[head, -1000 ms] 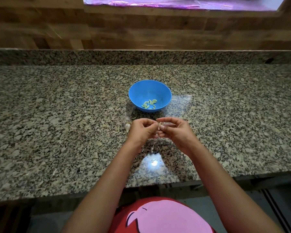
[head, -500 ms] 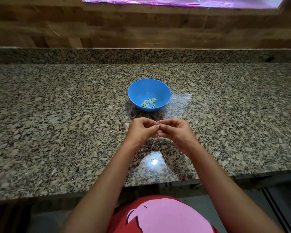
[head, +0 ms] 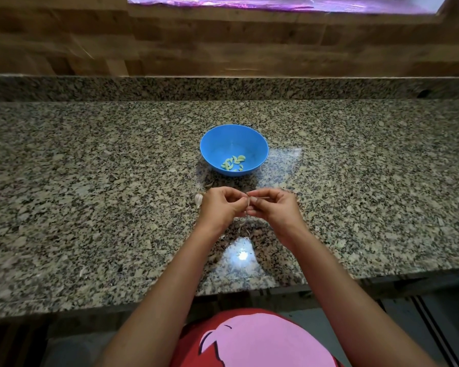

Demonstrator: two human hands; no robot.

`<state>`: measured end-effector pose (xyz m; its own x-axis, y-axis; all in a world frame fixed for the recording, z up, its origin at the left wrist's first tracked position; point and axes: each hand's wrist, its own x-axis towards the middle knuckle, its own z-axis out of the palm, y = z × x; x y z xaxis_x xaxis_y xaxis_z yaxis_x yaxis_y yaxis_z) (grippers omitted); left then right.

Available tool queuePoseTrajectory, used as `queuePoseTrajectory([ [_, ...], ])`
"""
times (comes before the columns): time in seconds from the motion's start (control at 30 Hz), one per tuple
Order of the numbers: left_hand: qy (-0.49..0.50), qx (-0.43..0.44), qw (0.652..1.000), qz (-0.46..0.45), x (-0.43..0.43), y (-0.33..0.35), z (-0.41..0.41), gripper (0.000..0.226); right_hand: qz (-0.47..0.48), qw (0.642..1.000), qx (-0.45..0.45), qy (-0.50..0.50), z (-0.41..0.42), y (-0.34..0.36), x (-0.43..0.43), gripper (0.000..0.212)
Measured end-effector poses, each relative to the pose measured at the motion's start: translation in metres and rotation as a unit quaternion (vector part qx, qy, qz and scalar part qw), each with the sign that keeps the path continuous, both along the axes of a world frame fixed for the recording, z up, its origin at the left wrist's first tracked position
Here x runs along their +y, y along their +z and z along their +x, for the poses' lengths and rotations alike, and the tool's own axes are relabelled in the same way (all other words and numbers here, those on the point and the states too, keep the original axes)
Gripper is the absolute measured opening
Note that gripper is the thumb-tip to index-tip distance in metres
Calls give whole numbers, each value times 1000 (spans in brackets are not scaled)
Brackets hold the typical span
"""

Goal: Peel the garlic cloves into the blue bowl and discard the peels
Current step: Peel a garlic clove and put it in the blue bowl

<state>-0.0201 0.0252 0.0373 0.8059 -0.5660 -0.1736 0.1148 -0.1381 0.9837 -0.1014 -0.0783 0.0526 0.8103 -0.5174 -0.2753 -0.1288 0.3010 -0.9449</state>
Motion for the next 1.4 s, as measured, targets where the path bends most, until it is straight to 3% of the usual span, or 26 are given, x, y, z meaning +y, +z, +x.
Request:
queuePoseTrajectory([
  [0.2,-6,-28,999,38,-5,-7,1,6,92,996,-13,-4,3,0,0,10],
  [0.37,-15,26,999,27,-6,-6,0,11,97,995,7,-13,3,3,-4,26],
  [0.53,-8,30,999,29,-8,-4,1,12,-35,999,31,21,6,5,-6,20],
  [0.73,17,13,999,36,-7,-3,4,13,-70,997,20,33,0,5,-6,12],
  [0.87,18,-41,992,117,0,-10,15,9,-101,994,39,18,-3,2,-11,15],
  [0.93,-23,-54,989,135,2,-9,11,10,-151,986,63,19,-2,0,-13,18],
  [1.07,-32,-46,996,69,-1,0,3,8,-249,963,98,33,-1,1,-10,22],
  [1.4,-52,-47,996,49,0,6,5,4,-413,900,98,101,-2,8,-13,19],
])
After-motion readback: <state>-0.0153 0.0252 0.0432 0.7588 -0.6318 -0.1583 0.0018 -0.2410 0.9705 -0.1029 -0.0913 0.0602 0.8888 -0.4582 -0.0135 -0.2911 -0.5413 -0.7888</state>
